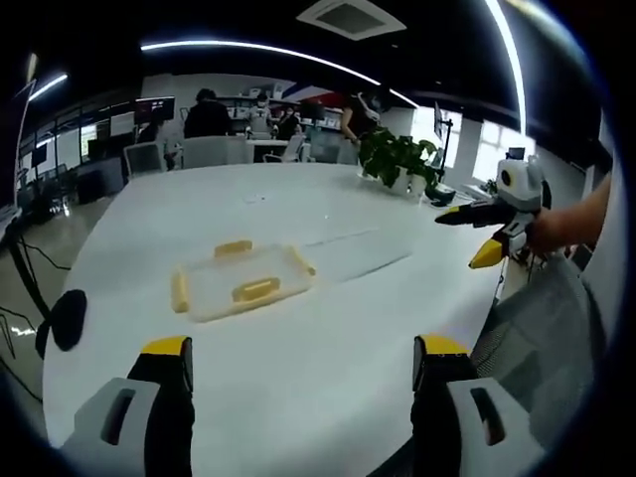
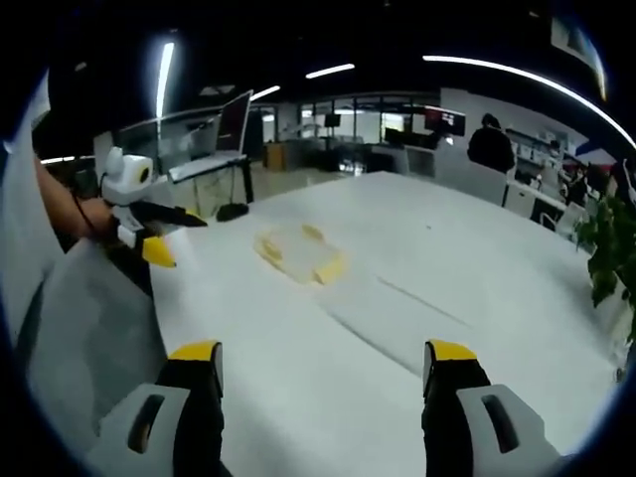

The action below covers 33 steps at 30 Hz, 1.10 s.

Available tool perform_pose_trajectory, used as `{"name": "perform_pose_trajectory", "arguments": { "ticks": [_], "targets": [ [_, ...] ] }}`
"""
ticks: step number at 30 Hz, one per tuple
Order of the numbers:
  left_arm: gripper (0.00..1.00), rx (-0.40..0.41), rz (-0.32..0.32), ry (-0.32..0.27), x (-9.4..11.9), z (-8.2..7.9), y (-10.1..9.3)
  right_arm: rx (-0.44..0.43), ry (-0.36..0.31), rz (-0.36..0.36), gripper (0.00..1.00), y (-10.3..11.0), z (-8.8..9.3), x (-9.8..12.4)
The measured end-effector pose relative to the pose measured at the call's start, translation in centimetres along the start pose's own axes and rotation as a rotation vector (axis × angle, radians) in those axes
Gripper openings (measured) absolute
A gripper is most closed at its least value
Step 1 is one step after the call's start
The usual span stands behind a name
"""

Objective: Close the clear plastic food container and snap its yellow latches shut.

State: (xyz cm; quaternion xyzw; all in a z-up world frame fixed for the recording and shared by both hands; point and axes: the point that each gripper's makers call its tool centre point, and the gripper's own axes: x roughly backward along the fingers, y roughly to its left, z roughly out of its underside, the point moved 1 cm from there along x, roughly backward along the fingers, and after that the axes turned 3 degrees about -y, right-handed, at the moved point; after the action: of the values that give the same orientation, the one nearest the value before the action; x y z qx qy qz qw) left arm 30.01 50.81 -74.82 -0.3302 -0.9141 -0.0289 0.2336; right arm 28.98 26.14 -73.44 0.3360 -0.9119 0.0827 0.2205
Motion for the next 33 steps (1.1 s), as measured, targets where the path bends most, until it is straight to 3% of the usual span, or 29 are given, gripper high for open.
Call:
{"name": "perform_pose_trajectory", "arguments": {
  "ticks": [19, 33],
  "targets": [
    [0.92, -0.064, 0.025, 0.025, -1.1, -0.6, 0.4, 0.047, 0.02, -0.053, 0.79, 0.6, -1.0, -2.4],
    [0.91, -0.063, 0.02, 0.03, -2.1, -0.8, 1.5, 0.064, 0.028, -0.058, 0.78, -0.1, -2.1, -4.1]
  ]
}}
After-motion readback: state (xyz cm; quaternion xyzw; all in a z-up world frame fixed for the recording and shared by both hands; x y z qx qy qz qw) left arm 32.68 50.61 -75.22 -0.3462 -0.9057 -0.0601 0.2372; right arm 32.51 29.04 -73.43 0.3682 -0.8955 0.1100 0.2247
